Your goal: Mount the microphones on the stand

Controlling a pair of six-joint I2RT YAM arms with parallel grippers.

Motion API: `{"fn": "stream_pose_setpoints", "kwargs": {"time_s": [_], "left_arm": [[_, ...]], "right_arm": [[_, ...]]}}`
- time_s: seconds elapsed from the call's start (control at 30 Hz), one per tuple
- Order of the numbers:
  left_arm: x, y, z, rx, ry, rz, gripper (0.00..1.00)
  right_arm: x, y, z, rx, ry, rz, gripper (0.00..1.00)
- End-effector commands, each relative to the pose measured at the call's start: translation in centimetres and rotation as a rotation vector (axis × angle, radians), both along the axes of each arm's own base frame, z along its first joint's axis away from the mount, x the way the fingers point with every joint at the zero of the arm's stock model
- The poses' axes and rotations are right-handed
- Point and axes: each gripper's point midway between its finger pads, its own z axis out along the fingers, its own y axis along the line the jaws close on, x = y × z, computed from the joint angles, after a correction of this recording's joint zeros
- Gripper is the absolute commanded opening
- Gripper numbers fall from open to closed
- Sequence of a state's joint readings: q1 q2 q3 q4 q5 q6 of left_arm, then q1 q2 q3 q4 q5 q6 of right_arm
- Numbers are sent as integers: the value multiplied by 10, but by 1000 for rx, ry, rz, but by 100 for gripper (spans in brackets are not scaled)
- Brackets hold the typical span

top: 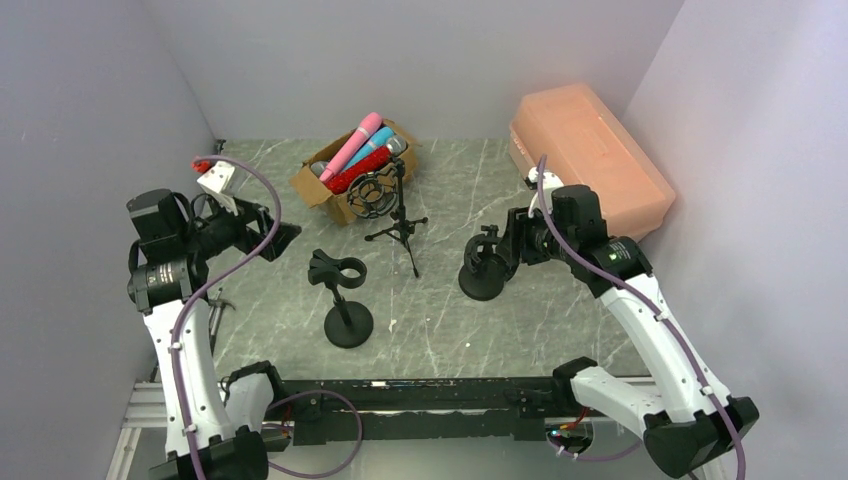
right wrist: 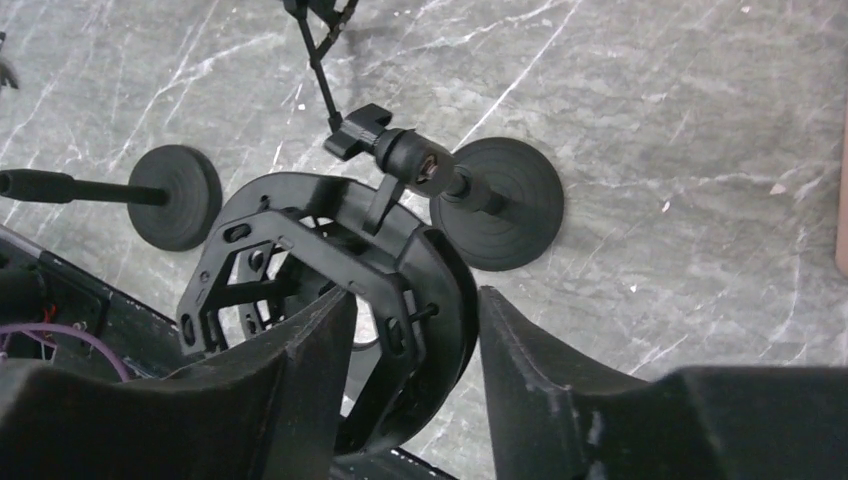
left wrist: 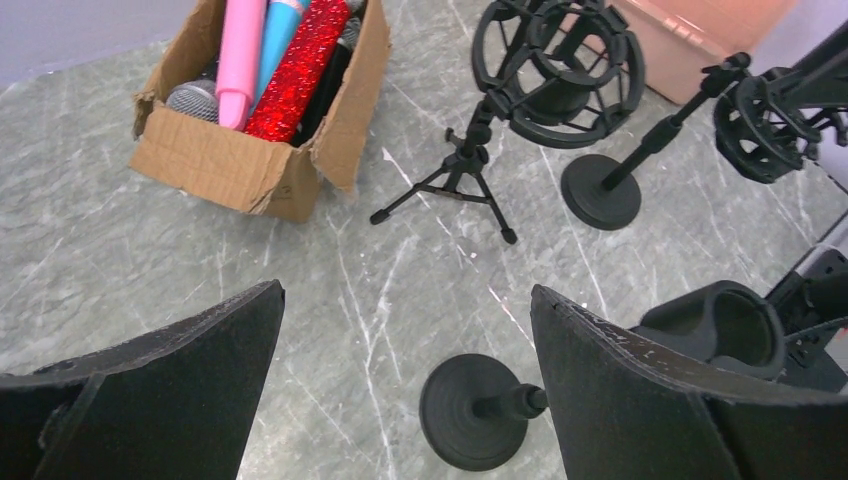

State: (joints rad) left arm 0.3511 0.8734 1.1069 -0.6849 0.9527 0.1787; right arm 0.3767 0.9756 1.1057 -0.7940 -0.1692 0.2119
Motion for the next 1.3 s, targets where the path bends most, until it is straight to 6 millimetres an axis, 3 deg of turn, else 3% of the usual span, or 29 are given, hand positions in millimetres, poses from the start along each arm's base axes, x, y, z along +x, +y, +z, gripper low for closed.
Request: {"fn": "stream_pose_setpoints", "kwargs": {"time_s": [0.0,0.2,0.33,0.47,0.63,0.8,0.97,1.1,1.2,1.27], "left_arm": [[-17,-20,18,-21,-22,-91,99],[-21,-37,6,28,6,-148,99],[-22,-41,4,24,13,-160,99],[-21,-40,5,33,5,-149,99],[-26,-41,5,43,-10,-158,99],[-30,-42,7,52,-16,-167,99],[-33,-46,9,38,-12,-199,99],[-40,-49,15,44,-23,-227,99],[-48,-54,20,48,-50,-263,99],[-50,-55,24,54,-68,-269,99]], "right_arm": [[0,3,-3,-15,8,31,46],[22,5,9,-9,-51,1,23],[53,5,29,-31,-140,-40,8],[87,7,43,-34,-219,-74,0],[132,0,63,-33,-299,-130,0],[178,-33,69,28,-303,-223,0],[214,-40,59,40,-255,-236,0],[229,-39,43,22,-199,-243,0],[230,-43,39,11,-187,-263,11],[228,-47,38,5,-188,-289,29]]}}
